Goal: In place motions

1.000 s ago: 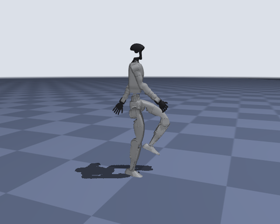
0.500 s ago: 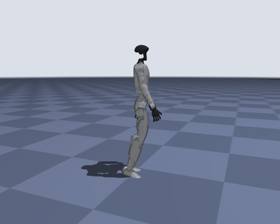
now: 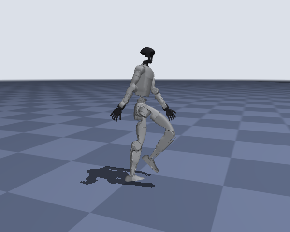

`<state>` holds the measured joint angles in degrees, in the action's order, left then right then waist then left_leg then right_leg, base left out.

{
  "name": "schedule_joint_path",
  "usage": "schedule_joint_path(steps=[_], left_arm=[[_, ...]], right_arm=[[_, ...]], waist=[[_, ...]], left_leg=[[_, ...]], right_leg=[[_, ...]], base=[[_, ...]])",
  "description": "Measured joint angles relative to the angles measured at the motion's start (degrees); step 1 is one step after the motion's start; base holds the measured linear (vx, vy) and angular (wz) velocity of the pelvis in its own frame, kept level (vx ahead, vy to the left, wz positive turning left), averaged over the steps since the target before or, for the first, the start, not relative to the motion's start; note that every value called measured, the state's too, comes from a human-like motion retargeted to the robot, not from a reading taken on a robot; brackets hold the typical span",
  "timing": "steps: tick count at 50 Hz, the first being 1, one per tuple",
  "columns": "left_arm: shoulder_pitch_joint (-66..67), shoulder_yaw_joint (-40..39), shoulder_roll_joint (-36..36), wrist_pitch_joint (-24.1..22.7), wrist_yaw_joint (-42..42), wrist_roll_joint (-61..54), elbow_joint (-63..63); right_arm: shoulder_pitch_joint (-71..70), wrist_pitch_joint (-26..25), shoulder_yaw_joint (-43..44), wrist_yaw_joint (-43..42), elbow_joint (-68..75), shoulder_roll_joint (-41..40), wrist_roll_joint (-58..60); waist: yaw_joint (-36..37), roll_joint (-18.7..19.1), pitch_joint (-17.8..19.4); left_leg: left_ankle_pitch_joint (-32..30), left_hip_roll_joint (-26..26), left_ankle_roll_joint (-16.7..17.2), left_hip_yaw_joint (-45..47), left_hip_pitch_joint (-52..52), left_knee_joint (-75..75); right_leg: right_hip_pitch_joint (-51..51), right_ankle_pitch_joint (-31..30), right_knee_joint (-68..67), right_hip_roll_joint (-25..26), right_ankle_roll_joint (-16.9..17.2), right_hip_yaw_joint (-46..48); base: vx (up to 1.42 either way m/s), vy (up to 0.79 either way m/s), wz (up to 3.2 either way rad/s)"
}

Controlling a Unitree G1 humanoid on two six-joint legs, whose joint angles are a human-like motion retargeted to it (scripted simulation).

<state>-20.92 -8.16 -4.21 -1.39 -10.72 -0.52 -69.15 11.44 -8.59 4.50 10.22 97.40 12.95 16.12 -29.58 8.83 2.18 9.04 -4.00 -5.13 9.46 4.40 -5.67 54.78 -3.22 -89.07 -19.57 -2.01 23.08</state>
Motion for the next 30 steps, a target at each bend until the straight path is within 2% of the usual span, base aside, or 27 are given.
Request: schedule_joint_path(steps=[4,8,15,18,20,22,26,28,30], left_arm=[[-0.02,0.25,0.05,-0.06,0.17,0.83,2.01],[2.92,0.11,0.25,-0.30,-0.27,1.40,1.87],[10.10,-1.87,1.54,1.88,-2.85,5.56,-4.43],[13.96,-4.43,2.50,1.91,-2.30,6.20,-7.16],[16.65,-6.66,3.05,2.09,-1.25,6.20,-8.93],[19.41,-8.99,2.88,2.31,-0.65,6.41,-11.02],[24.22,-11.77,0.87,3.52,-0.07,7.02,-15.50],[26.10,-12.23,-0.14,4.24,0.01,6.72,-16.99],[27.54,-12.25,-1.01,4.67,-0.09,6.61,-17.86]], right_arm=[[0.43,-0.52,1.49,1.18,0.00,-0.08,-0.86],[-0.57,0.77,1.84,2.98,-1.06,-0.69,-1.75],[-4.05,2.09,-0.63,4.06,-5.34,-2.37,-1.34],[-6.25,2.75,-2.19,4.26,-6.77,-3.13,-0.95],[-7.84,3.00,-3.46,4.52,-7.43,-3.57,-0.79],[-9.44,3.22,-5.08,4.24,-7.74,-3.97,-1.10],[-13.90,3.75,-8.49,2.51,-7.84,-5.43,-3.49],[-16.57,3.87,-9.43,1.72,-8.73,-6.61,-5.22],[-19.17,3.98,-10.05,1.44,-10.49,-8.08,-8.16]], waist=[[1.22,-1.75,-0.48],[3.75,-2.73,-2.10],[10.11,-2.48,-4.87],[11.95,-2.79,-6.95],[12.96,-3.27,-8.59],[14.25,-4.28,-10.14],[15.94,-5.67,-10.21],[16.40,-6.69,-8.91],[16.78,-8.31,-7.49]], left_leg=[[0.38,0.87,0.59,2.19,-1.49,0.44],[0.73,1.52,1.31,4.98,-2.86,1.34],[1.23,1.00,3.29,9.58,-5.41,3.33],[1.69,2.15,3.87,10.78,-5.68,4.05],[1.93,3.14,4.33,11.52,-5.64,4.40],[2.30,4.30,4.86,12.63,-5.93,4.54],[3.19,3.83,5.43,13.62,-5.12,0.08],[0.52,2.76,4.98,13.90,-2.40,-6.94],[-6.08,0.17,5.36,13.35,3.30,-19.41]], right_leg=[[-4.02,-0.24,6.94,0.43,-0.45,-0.62],[-13.23,-1.21,17.28,2.44,-0.47,1.37],[-32.31,-6.17,44.80,14.11,2.84,-1.16],[-40.45,-7.66,59.12,16.50,4.36,-2.07],[-44.86,-1.91,67.80,17.59,5.07,-1.78],[-47.27,2.05,73.64,18.43,3.07,-0.70],[-49.63,4.50,78.85,18.77,1.80,-0.97],[-50.73,4.71,79.63,18.16,2.07,-1.15],[-51.10,4.83,79.15,15.75,2.84,-1.12]], base=[[0.03,-0.03,-0.38],[0.05,-0.01,-0.56],[-0.04,0.06,-0.55],[-0.12,0.10,-0.31],[-0.12,0.11,-0.28],[-0.14,0.09,-0.37],[-0.24,0.09,-0.12],[-0.34,0.13,0.17],[-0.31,0.11,0.34]])
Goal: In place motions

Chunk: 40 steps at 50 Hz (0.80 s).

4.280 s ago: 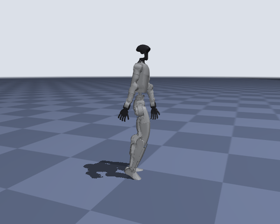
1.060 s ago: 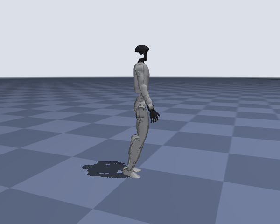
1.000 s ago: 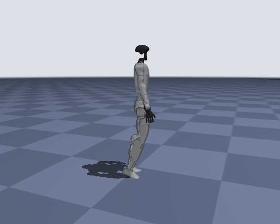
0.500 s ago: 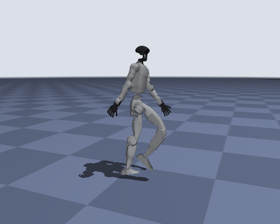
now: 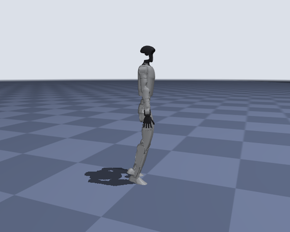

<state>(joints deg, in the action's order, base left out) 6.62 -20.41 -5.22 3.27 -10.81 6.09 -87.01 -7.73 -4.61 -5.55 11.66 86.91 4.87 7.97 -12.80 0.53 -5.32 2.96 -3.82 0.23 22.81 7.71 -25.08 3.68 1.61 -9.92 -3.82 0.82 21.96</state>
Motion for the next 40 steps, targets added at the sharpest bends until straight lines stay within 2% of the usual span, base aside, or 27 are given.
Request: schedule_joint_path(steps=[2,3,7,10,13,17,21,24,29,33,35,37,40], left_arm=[[1.31,-0.05,-0.84,-0.09,-0.06,1.06,-0.45],[2.15,-0.18,-1.06,-0.12,-0.03,1.63,-0.46],[5.45,-0.84,-0.59,0.25,-0.76,3.65,-2.13],[8.12,-1.81,0.22,0.88,-2.38,5.40,-4.36],[10.90,-1.43,0.49,1.70,-4.95,8.56,-5.57],[12.75,-0.40,-0.08,2.61,-4.94,12.72,-7.17],[12.09,0.11,-0.84,3.15,-5.39,14.15,-6.83],[11.29,-0.56,-0.94,2.89,-5.35,13.04,-5.44],[9.17,-2.26,-0.74,2.27,-3.98,8.44,-3.59],[6.62,-1.89,-0.89,1.39,-2.29,5.13,-1.91],[5.25,-1.11,-1.10,1.02,-1.09,4.16,-1.19],[3.84,-0.16,-1.25,0.85,-0.04,3.52,-0.74],[0.75,2.60,-1.52,1.03,1.16,2.50,-1.13]], right_arm=[[-2.43,-0.11,-0.35,0.41,-3.13,-1.40,-3.75],[-3.73,-0.14,-0.63,0.81,-4.87,-2.00,-5.37],[-8.89,-0.58,-0.57,2.05,-13.19,-3.98,-8.18],[-12.19,0.65,-1.64,2.85,-20.04,-5.11,-8.21],[-15.56,2.07,-2.90,3.62,-24.74,-5.33,-6.36],[-18.53,3.51,-3.71,3.19,-27.50,-5.26,-3.36],[-19.16,4.24,-3.95,3.14,-27.78,-5.24,-3.41],[-17.80,4.32,-4.03,3.25,-26.82,-5.57,-4.13],[-13.72,4.51,-5.10,2.36,-23.42,-6.09,-3.56],[-10.82,4.39,-5.43,2.32,-20.30,-5.82,-2.49],[-9.29,4.32,-4.87,2.14,-18.74,-5.57,-1.78],[-7.83,4.30,-4.28,1.79,-16.80,-5.19,-1.27],[-5.35,4.24,-3.29,1.31,-13.71,-4.18,-0.32]], waist=[[0.84,-1.07,1.77],[2.25,-1.58,2.65],[7.37,-2.39,5.69],[11.69,-3.24,7.24],[15.57,-4.49,7.56],[17.95,-5.49,7.31],[17.39,-4.68,7.27],[15.83,-4.06,5.42],[11.81,-3.44,0.27],[9.63,-2.04,-1.21],[8.50,-0.92,-1.83],[7.16,0.03,-2.42],[4.55,1.16,-3.31]], left_leg=[[-5.68,-2.43,-2.29,-1.76,6.88,-13.51],[-6.10,-2.59,-3.52,-3.14,10.47,-19.94],[-0.07,-6.95,-4.94,-4.23,25.43,-45.24],[3.16,-8.97,-5.36,-3.93,35.58,-58.51],[4.46,-9.90,-4.09,-3.57,43.81,-66.29],[4.63,-10.16,-3.72,-2.56,46.69,-67.78],[3.72,-9.37,-3.97,-3.41,40.56,-61.08],[1.94,-6.96,-3.12,-4.07,33.02,-50.95],[-1.56,-0.57,-1.07,-5.83,18.97,-25.27],[-4.48,3.36,-0.20,-8.77,6.97,-2.70],[0.29,4.44,0.91,-10.13,2.06,6.27],[5.09,3.95,-0.03,-5.83,-1.94,12.56],[5.95,5.04,-1.35,-6.22,-4.12,18.22]], right_leg=[[-0.86,-0.05,0.31,-0.90,-0.12,0.87],[-1.22,-0.14,0.44,-0.97,-0.42,0.32],[-2.50,-1.44,1.84,-0.21,-2.23,-0.95],[-2.69,-2.32,2.30,0.42,-4.17,-3.14],[-2.05,-2.46,1.84,-0.06,-5.36,-5.78],[-1.44,-2.36,1.05,-0.85,-6.06,-6.74],[-2.68,-1.80,1.31,-0.64,-5.66,-5.05],[-3.28,-1.58,2.58,-0.57,-4.74,-3.42],[-2.29,-1.01,3.97,-0.88,-2.89,-0.79],[-2.39,-0.30,4.10,0.44,-2.12,0.63],[-2.45,0.12,3.96,1.51,-1.78,1.57],[-2.68,0.56,3.81,2.35,-1.47,2.55],[-3.12,1.25,3.38,2.75,-0.82,4.61]], base=[[-0.29,0.09,0.31],[-0.24,0.09,-0.18],[-0.17,0.11,-0.39],[-0.09,0.08,-0.73],[-0.03,0.04,-0.76],[0.01,0.01,-0.20],[0.03,-0.01,0.36],[0.10,0.00,0.53],[0.10,-0.08,0.53],[0.07,-0.14,0.27],[0.14,-0.15,0.30],[0.22,-0.17,0.35],[0.23,-0.16,0.58]])
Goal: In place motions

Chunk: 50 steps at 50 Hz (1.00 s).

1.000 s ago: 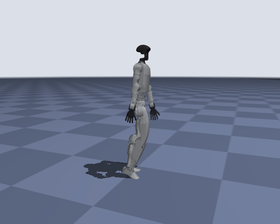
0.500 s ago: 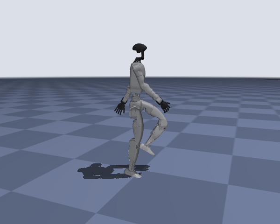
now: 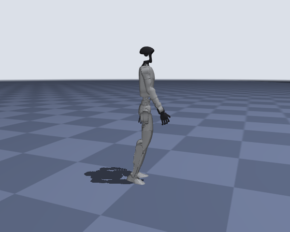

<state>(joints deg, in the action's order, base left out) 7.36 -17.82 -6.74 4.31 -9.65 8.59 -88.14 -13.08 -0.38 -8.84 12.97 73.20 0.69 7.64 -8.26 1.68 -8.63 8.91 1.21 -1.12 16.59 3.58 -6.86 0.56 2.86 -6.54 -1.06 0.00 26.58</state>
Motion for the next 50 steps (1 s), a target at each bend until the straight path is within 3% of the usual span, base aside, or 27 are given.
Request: schedule_joint_path(steps=[6,10,12,15,18,24,29,33,39,42,43,45,50], left_arm=[[-9.51,7.13,0.21,0.03,0.34,0.78,1.22],[-15.63,8.78,2.27,-0.79,-1.19,-1.71,3.42],[-18.52,8.51,3.13,-1.67,-1.43,-3.96,5.55],[-23.55,9.33,2.64,-3.01,-1.76,-8.37,9.74],[-27.41,8.83,3.27,-4.33,-1.00,-9.11,15.06],[-32.04,10.94,3.77,-7.07,-1.44,-11.96,23.15],[-32.19,11.99,3.90,-8.47,-0.02,-11.20,25.18],[-30.02,12.01,3.78,-8.63,-0.08,-9.01,22.02],[-23.73,11.12,4.70,-6.36,0.10,-4.83,9.79],[-20.11,9.88,4.78,-4.22,0.40,-2.30,3.76],[-18.67,9.37,4.83,-3.44,0.60,-1.37,2.07],[-15.61,7.83,4.60,-2.06,1.12,0.32,-1.18],[-5.62,2.38,2.66,0.03,2.76,2.32,-5.32]], right_arm=[[6.90,0.55,3.91,-0.67,4.15,2.85,1.54],[10.81,-0.10,6.62,-0.54,9.12,4.31,3.93],[11.81,-0.89,7.49,-1.27,12.52,5.30,4.31],[13.87,-1.89,8.68,-0.42,16.12,7.30,5.34],[17.16,-3.38,9.95,0.37,18.85,9.02,7.05],[24.05,-7.02,12.26,-1.03,24.15,11.81,9.63],[27.50,-10.04,14.69,-1.40,24.20,12.96,7.06],[27.05,-8.66,15.36,-0.93,24.20,12.61,4.66],[23.21,-6.02,12.95,-0.73,23.71,10.69,3.52],[19.75,-5.51,10.61,-0.54,22.58,9.58,3.44],[18.47,-5.36,9.70,-0.75,22.22,9.17,3.35],[15.65,-5.33,6.97,-1.47,21.53,8.30,3.30],[7.14,-4.17,-2.17,-1.64,17.82,4.69,7.44]], waist=[[-0.82,0.17,2.76],[-0.96,2.87,3.44],[-2.49,4.03,4.76],[-6.56,5.00,7.42],[-11.80,5.52,9.02],[-18.51,6.85,9.23],[-17.83,5.55,8.94],[-15.18,4.45,8.12],[-9.41,4.85,4.04],[-6.99,4.46,2.79],[-6.73,4.35,2.24],[-5.88,3.51,1.11],[-4.48,1.45,0.22]], left_leg=[[0.24,0.23,-1.06,-2.70,-0.99,0.54],[0.85,-3.09,-0.31,-2.27,-0.34,0.76],[0.52,-4.31,-0.26,-2.12,0.00,0.85],[-0.32,-4.34,-1.31,-2.76,0.02,1.36],[-2.12,-3.99,-2.29,-5.54,0.54,2.57],[-3.52,-4.63,-2.70,-9.61,1.46,3.88],[-2.36,-3.97,-3.25,-7.58,-0.05,3.69],[-1.42,-3.43,-2.81,-4.40,-2.52,4.56],[-0.61,-3.62,-1.00,-0.19,-4.17,5.90],[-0.04,-2.67,-0.45,1.61,-5.22,6.18],[0.12,-2.24,-0.30,1.55,-5.27,6.10],[0.55,-0.91,0.03,1.98,-5.67,5.91],[1.75,-0.28,0.92,2.42,-5.59,1.07]], right_leg=[[0.22,-0.58,-6.71,-1.31,0.52,1.69],[10.96,-11.85,-27.17,-4.38,2.00,-0.92],[18.14,-15.90,-40.63,-7.25,-0.73,-1.10],[28.67,-10.41,-61.46,-13.50,-3.14,-0.72],[39.80,-8.04,-75.62,-16.32,-1.66,-3.89],[51.78,-7.01,-84.19,-17.67,0.00,-4.36],[48.69,-7.62,-79.69,-17.79,-0.54,-5.11],[39.55,-8.69,-70.04,-15.38,-0.45,-4.46],[22.69,-12.63,-43.18,-5.06,1.73,-6.46],[12.21,-15.76,-25.67,-2.56,3.07,-6.93],[8.71,-12.22,-19.59,-1.80,4.31,-6.55],[3.16,-4.85,-10.24,0.20,2.74,-4.20],[-1.71,-2.47,0.45,0.83,-0.23,-2.91]], base=[[0.18,-0.18,0.32],[0.19,-0.15,-0.29],[0.06,-0.09,-0.30],[-0.03,-0.03,0.14],[-0.05,-0.08,0.76],[0.03,-0.08,0.52],[0.02,0.01,-0.23],[0.05,0.05,-0.62],[0.01,0.09,-0.62],[-0.11,0.12,-0.39],[-0.12,0.14,-0.04],[-0.10,0.16,-0.05],[-0.16,0.17,0.04]])
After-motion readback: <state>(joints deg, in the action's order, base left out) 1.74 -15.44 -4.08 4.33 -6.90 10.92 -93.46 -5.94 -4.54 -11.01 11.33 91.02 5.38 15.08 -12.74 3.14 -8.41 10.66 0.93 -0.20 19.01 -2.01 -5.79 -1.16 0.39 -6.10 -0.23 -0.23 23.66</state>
